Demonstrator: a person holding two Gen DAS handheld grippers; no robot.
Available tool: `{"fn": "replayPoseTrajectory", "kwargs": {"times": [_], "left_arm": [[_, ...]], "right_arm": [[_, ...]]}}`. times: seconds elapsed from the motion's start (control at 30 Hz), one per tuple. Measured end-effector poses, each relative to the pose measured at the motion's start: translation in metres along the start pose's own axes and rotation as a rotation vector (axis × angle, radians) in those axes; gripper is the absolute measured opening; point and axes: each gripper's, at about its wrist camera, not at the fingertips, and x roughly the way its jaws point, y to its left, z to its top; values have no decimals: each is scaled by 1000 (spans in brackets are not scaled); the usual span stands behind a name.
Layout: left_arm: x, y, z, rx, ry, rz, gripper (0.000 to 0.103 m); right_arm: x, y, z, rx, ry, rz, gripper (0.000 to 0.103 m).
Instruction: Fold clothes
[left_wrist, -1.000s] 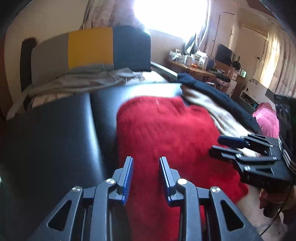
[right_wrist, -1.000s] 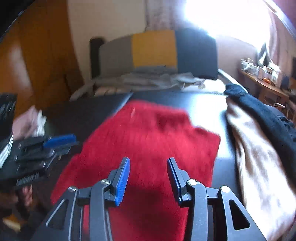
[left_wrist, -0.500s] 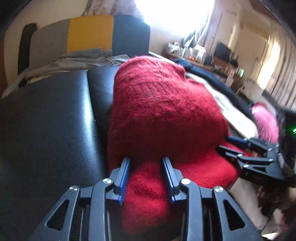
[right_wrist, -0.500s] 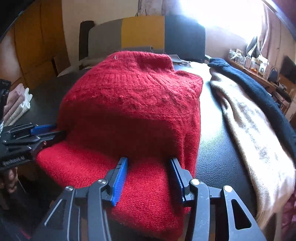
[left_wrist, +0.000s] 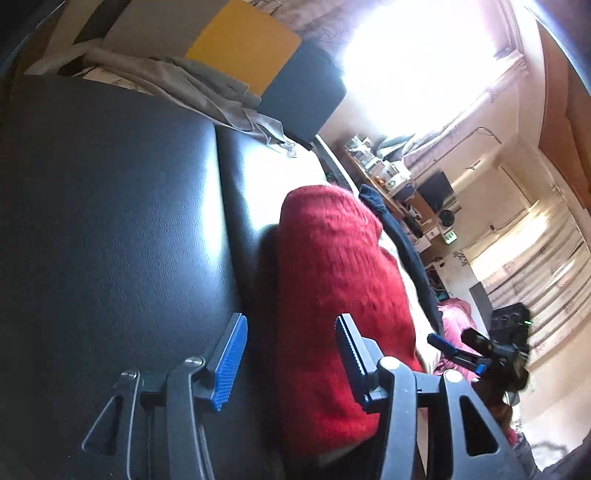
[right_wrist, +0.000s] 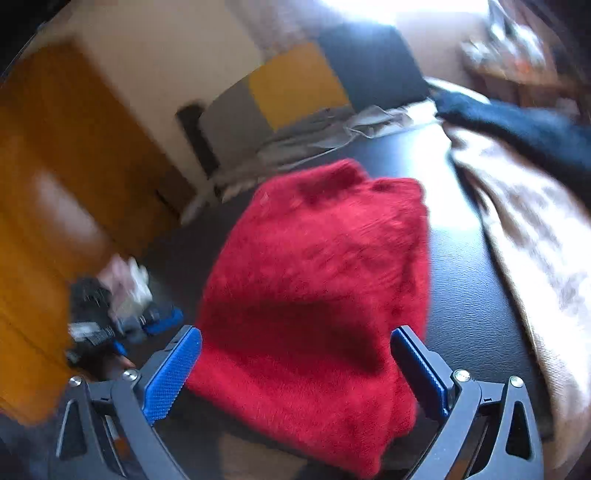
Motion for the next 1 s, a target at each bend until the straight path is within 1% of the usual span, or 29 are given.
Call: {"fn": "replayPoseTrajectory", "kwargs": {"times": [0.1, 0.17, 0.23, 0.43, 0.5, 0.57, 0.63, 0.7, 0.77, 0.8, 0.83, 0.9, 0.93, 0.97, 1.0], "left_arm": [[17, -1, 19, 6, 31, -33, 52], [30, 0, 29, 0, 61, -65, 55], [44, 0, 37, -1, 98, -111, 57], [88, 2, 51, 32, 218, -182, 61], [94, 5, 53, 26, 244, -234, 61], [103, 5, 56, 29, 267, -281, 64], [111, 4, 58, 36, 283, -306, 68], [119, 2, 60, 47, 298, -331, 69], [125, -3, 60, 56, 304, -338, 71], [126, -6, 60, 61, 303, -335, 75], [128, -10, 59, 77, 303, -326, 80], [133, -24, 54, 140, 307, -290, 81], [135, -27, 50, 149, 312, -277, 72], [132, -28, 48, 133, 293, -261, 63], [130, -30, 45, 118, 275, -244, 52]], "right_arm": [[8, -40, 13, 145, 56, 45, 103], [16, -55, 15, 185, 92, 39, 103], [26, -62, 19, 200, 117, 45, 103], [56, -79, 36, 232, 191, 87, 103], [68, -79, 42, 231, 224, 129, 103], [79, -77, 47, 222, 252, 172, 103], [83, -74, 48, 206, 255, 183, 103], [86, -71, 48, 189, 259, 194, 103], [90, -67, 48, 173, 262, 206, 103], [92, -66, 48, 165, 264, 211, 103], [94, -64, 49, 157, 265, 217, 103], [93, -59, 44, 132, 260, 217, 103], [94, -54, 42, 125, 262, 219, 102], [95, -49, 40, 117, 265, 222, 100], [95, -44, 37, 109, 267, 224, 95]]}}
